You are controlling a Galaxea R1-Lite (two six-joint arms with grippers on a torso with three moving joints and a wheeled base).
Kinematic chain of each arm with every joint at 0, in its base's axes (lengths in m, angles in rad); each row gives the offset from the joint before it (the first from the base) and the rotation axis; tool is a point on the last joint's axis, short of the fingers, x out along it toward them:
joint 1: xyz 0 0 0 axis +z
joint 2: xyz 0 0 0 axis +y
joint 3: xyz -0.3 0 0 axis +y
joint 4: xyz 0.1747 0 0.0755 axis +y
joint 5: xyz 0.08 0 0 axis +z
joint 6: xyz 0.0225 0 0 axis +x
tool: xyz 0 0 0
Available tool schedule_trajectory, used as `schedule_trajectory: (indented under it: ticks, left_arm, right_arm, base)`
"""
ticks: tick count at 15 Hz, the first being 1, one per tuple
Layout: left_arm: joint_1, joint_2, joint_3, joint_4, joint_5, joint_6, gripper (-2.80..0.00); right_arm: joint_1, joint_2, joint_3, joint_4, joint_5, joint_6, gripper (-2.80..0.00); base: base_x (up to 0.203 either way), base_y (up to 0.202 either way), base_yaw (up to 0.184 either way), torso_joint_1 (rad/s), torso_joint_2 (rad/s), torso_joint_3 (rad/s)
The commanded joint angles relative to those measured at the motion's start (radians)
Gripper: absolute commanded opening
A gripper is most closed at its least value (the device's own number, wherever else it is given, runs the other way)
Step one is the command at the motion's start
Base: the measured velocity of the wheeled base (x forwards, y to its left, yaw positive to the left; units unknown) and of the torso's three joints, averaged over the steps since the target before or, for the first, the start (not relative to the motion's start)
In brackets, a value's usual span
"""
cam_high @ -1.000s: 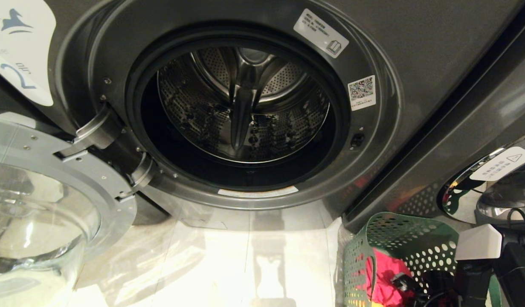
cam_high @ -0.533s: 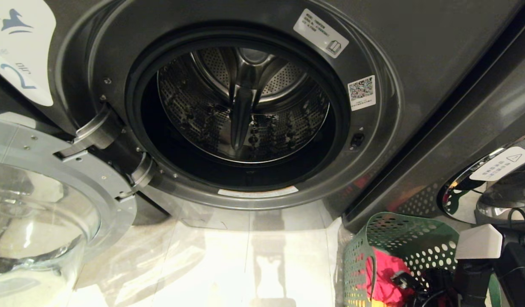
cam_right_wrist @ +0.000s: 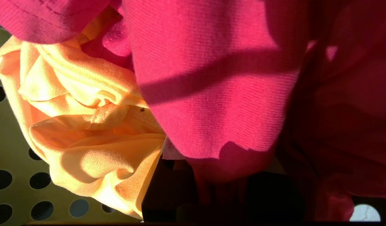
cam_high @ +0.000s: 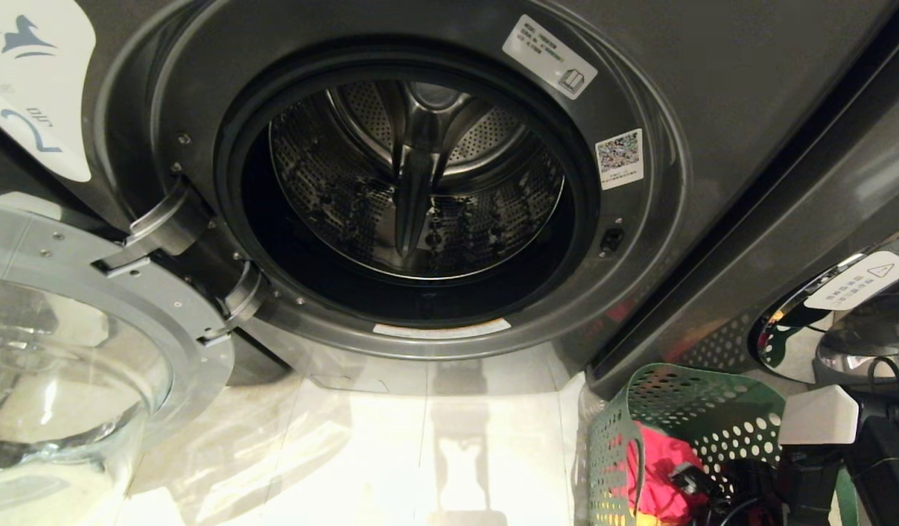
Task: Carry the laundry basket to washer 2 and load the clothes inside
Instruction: Place the clothes into the washing machine
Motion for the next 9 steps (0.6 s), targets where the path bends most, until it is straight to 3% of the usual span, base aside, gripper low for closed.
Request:
schedule_trajectory:
  ticks: [1, 9]
  left_arm:
    - [0.0, 0.0, 0.04, -0.001, 0.0, 0.0, -2.8]
    - [0.0, 0.0, 0.04, -0.001, 0.0, 0.0, -2.8]
  right_arm:
    - [-0.005, -0.03, 0.029, -0.005, 0.003, -0.004, -2.8]
    - [-0.012, -0.22, 0.251, -0.007, 0.011, -0.002, -2.8]
  base:
    - [0.0, 0.0, 0.0, 0.0, 0.0, 0.0]
    - [0.0, 0.0, 0.0, 0.0, 0.0, 0.0]
